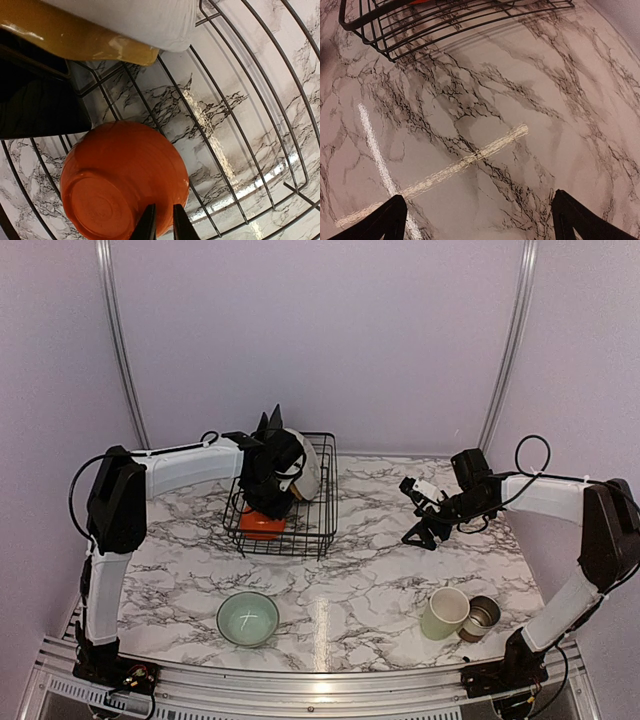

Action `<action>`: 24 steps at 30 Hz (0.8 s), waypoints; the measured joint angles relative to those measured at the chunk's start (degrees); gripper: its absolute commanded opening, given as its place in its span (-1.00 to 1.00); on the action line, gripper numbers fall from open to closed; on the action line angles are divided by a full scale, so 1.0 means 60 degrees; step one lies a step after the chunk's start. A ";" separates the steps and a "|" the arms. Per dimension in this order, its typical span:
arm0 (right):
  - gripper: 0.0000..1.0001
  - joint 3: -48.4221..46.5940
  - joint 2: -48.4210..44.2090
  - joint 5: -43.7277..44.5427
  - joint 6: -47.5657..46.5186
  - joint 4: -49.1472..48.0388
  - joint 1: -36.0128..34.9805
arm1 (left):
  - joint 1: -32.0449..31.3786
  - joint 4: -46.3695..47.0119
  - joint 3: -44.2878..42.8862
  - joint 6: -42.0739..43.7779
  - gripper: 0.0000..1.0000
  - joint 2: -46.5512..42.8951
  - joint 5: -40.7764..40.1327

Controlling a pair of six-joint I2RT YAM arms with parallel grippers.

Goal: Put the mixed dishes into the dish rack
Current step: Move the bowl to the dish rack.

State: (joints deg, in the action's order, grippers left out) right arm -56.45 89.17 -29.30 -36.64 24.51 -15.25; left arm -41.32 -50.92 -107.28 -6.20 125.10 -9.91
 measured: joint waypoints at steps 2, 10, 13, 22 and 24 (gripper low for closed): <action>0.97 0.0000 0.0000 0.0004 -0.0004 0.0000 0.0000 | 0.0007 0.0011 -0.0087 0.0004 -0.70 0.0022 -0.0222; 0.97 0.0000 0.0000 0.0007 -0.0007 0.0000 0.0000 | -0.0015 0.0178 -0.0109 0.0051 -0.53 0.0000 -0.0295; 0.97 0.0000 0.0000 0.0007 -0.0007 0.0000 -0.0004 | -0.0138 0.0248 0.0007 0.0219 -0.38 -0.0237 -0.0255; 0.97 0.0000 0.0000 0.0015 -0.0011 0.0000 -0.0007 | -0.1144 0.0452 0.0936 0.0372 -0.19 -0.2991 -0.0029; 0.97 0.0000 0.0000 0.0047 -0.0011 0.0000 -0.0033 | -0.1464 0.0437 0.1184 0.0244 -0.17 -0.3570 -0.0080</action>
State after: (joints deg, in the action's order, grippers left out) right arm -56.45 89.17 -29.02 -36.71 24.51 -15.44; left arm -50.11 -48.29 -100.18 -4.73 103.68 -10.39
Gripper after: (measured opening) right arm 0.985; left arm 0.399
